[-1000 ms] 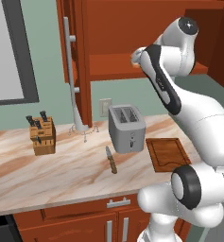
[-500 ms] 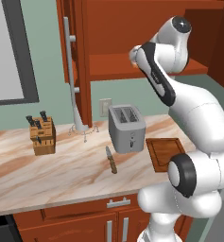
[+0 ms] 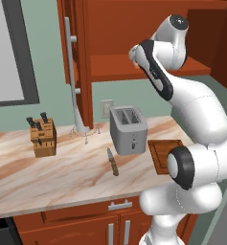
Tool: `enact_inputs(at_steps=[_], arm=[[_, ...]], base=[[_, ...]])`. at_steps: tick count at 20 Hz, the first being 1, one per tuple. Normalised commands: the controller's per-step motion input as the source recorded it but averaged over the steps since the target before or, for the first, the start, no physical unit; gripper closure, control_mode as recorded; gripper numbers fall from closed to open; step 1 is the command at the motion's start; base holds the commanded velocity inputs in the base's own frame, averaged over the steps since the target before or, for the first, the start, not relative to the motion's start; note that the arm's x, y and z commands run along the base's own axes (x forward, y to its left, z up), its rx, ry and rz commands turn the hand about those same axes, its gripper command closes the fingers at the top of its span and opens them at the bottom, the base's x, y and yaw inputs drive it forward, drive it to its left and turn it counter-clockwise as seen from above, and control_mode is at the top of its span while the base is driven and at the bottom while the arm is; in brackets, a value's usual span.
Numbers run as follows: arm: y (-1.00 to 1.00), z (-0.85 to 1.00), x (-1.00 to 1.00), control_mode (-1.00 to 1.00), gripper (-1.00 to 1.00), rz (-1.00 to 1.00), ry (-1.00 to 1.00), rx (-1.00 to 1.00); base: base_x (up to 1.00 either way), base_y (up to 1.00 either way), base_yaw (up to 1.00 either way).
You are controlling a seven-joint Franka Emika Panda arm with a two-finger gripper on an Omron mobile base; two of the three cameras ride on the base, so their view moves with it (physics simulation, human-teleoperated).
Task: Pick the bread, place it on the cutting board, pick the jam, place it on the counter, and close the cabinet.
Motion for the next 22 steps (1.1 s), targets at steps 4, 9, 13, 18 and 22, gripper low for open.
enact_inputs(at_steps=[4,9,13,18,22], arm=[[0.06,-0.04,0.15,-1.00,-1.00,0.00,0.04,0.00],[0.10,-0.02,0.15,-1.00,-1.00,0.00,0.01,0.00],[0.04,0.00,0.20,-1.00,-1.00,0.00,0.00,0.00],[0.00,-0.01,0.20,-1.00,-1.00,0.00,0.00,0.00],[0.00,-0.09,0.19,-1.00,-1.00,0.01,0.00,0.00]], base=[[0.00,0.00,0.00],[0.00,0.00,0.00],[0.00,0.00,0.00],[0.00,0.00,0.00],[0.00,0.00,0.00]])
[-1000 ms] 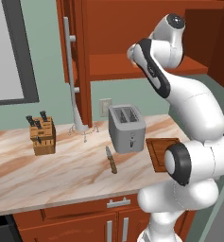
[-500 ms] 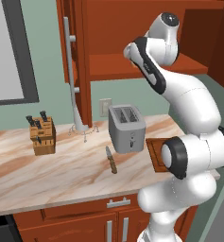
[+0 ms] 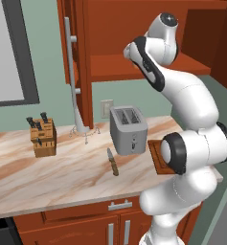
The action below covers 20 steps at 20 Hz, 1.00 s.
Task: Pick the bread, place it on the cutting board, pick the jam, place it on the counter, and close the cabinet.
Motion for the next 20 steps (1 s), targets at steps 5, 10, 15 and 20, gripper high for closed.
enact_inputs(at_steps=[5,10,15,20], arm=[[0.00,-0.06,0.17,-1.00,-1.00,0.01,0.02,0.00],[0.00,-0.03,0.17,-1.00,-1.00,0.01,0.02,0.00],[0.00,-0.04,0.15,-1.00,-1.00,0.01,0.02,0.00],[0.00,-0.06,0.10,-1.00,1.00,0.00,0.05,0.00]], base=[[0.00,0.00,0.00],[0.00,0.00,0.00],[0.00,0.00,0.00],[0.00,0.00,0.00]])
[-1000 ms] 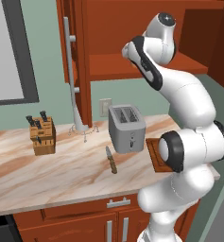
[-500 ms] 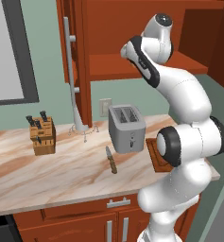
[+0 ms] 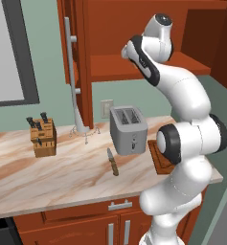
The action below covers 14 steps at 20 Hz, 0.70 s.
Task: Pick the bread, place it on the cutting board, pick the jam, place it on the counter, and close the cabinet.
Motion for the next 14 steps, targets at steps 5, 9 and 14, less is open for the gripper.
enact_inputs(at_steps=[5,9,14], arm=[[0.00,0.00,0.00,-1.00,1.00,0.01,0.01,0.00],[0.00,0.00,0.00,-1.00,1.00,0.02,0.00,0.00],[0.00,0.00,-0.03,-1.00,1.00,0.01,0.00,0.00]], base=[[0.00,0.00,0.00],[0.00,0.00,0.00],[0.00,0.00,0.00]])
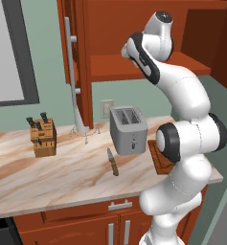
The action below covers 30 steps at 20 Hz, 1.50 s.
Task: Pick the bread, place it on the cutting board, pick the jam, place it on the counter, and close the cabinet.
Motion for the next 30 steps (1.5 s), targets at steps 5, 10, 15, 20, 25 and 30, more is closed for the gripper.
enact_inputs(at_steps=[5,10,15,20,25,30], arm=[[0.00,0.00,-0.15,-1.00,1.00,0.02,0.00,-0.01],[0.00,0.00,-0.24,-1.00,1.00,0.01,0.00,-0.03],[0.00,0.00,-0.38,-1.00,1.00,0.00,-0.02,-0.03],[0.00,0.00,-0.46,-1.00,1.00,0.00,-0.01,0.00],[0.00,0.00,-0.55,-1.00,1.00,0.00,-0.02,0.00],[0.00,0.00,-0.57,-1.00,1.00,0.00,0.00,0.00]], base=[[0.00,0.00,0.00],[0.00,0.00,0.00],[0.00,0.00,0.00],[0.00,0.00,0.00],[0.00,0.00,0.00],[0.00,0.00,0.00]])
